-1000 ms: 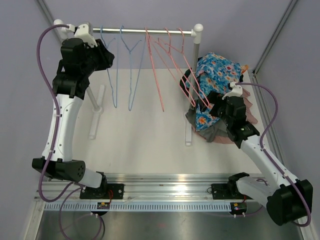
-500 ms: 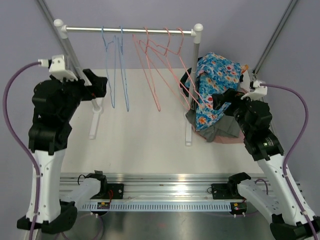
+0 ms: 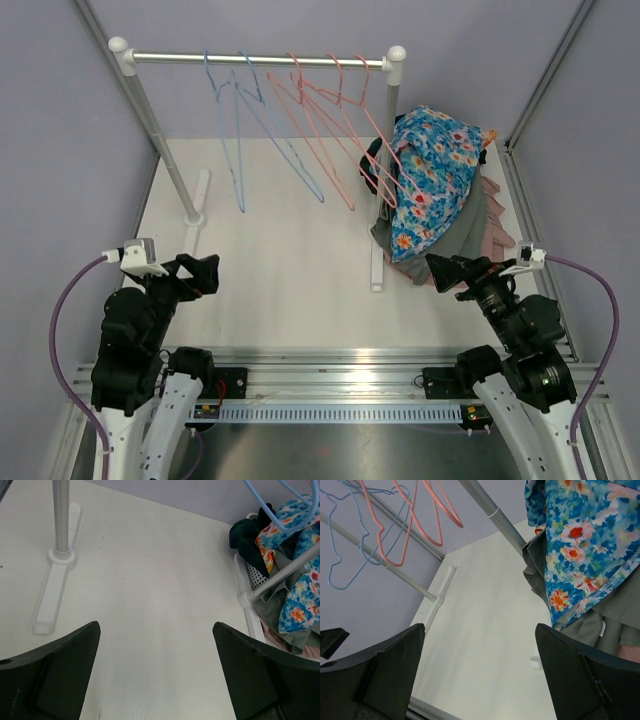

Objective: Remove the skirt from the hanger

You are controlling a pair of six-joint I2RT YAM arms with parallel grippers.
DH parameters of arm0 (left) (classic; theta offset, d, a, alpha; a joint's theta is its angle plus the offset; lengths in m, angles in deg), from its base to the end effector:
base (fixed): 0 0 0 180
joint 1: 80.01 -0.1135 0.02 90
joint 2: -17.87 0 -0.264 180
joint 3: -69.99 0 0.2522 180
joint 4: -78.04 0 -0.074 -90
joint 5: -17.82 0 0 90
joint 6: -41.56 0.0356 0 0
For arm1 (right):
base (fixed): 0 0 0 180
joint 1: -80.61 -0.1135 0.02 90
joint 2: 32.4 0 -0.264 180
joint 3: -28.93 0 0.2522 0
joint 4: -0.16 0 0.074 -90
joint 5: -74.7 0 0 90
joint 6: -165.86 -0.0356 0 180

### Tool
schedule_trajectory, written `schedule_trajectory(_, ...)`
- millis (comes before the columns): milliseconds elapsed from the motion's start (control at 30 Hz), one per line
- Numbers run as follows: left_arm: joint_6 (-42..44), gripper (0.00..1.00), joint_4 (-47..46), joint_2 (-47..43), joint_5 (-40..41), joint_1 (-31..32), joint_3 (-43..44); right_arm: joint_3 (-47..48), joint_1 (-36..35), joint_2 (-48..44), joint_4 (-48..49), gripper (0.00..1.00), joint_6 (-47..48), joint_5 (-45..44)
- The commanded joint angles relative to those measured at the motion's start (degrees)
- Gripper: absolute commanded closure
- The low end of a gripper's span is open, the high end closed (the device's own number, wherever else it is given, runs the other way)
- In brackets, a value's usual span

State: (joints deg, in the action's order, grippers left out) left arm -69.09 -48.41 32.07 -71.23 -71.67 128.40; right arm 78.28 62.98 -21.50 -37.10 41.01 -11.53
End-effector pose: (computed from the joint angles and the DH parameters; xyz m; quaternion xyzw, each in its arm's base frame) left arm 0.0525 -0.0071 0.3363 -0.0871 0.7573 -0.1559 0.6281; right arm 0.0639 0.0228 0.3225 0.0815 0.6950 0.3363 0.6303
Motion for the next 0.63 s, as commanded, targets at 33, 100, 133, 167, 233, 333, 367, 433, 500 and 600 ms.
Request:
schedule_trajectory(33, -0.10, 0.01, -2.88, -0.58, 4.67, 0.80, 0.10, -0.35, -0.39, -5.70, -3.90, 0.01, -1.19, 0.45)
schedule_trajectory(100, -0.01, 0.01, -2.79, 0.21, 4.06, 0.80, 0.09, 0.61, -0.39, -6.41, -5.93, 0.00, -0.75, -0.77)
schedule_trajectory(133, 0.08, 0.01, -2.88, 0.30, 3.54, 0.80, 0.01, 0.96, -0.39, -6.76, -7.42, 0.01, -0.14, -1.22)
schedule_trajectory(167, 0.34, 0.01, -3.40, 0.39, 3.18, 0.80, -0.26, 1.49, -0.39, -6.85, -7.95, 0.01, 0.04, -1.48)
schedule_trajectory(233, 0.60, 0.01, -3.49, 0.57, 3.70, 0.80, -0.43, 1.85, -0.30, -6.85, -9.10, 0.00, -0.56, -2.45)
schedule_trajectory(333, 0.87, 0.01, -3.23, 1.18, 3.27, 0.80, -0.17, 1.67, -0.39, -6.07, -8.57, 0.00, -0.66, -1.57)
schedule_trajectory(367, 0.96, 0.01, -3.23, 1.18, 3.01, 0.80, -0.26, 1.67, -0.30, -5.71, -8.57, 0.01, -0.74, -1.49)
schedule_trajectory(433, 1.13, 0.01, -3.14, 1.18, 2.39, 0.80, -0.08, 1.58, -0.30, -4.58, -8.05, 0.01, -1.01, -1.40)
schedule_trajectory(500, 1.13, 0.01, -3.05, 1.10, 2.21, 0.80, -0.26, 0.88, -0.30, -4.04, -6.39, 0.01, -0.48, 0.00)
schedule_trajectory(600, 1.05, 0.01, -2.88, 1.53, 2.13, 0.80, -0.08, 0.35, -0.30, -4.04, -4.27, 0.00, -0.48, -2.60)
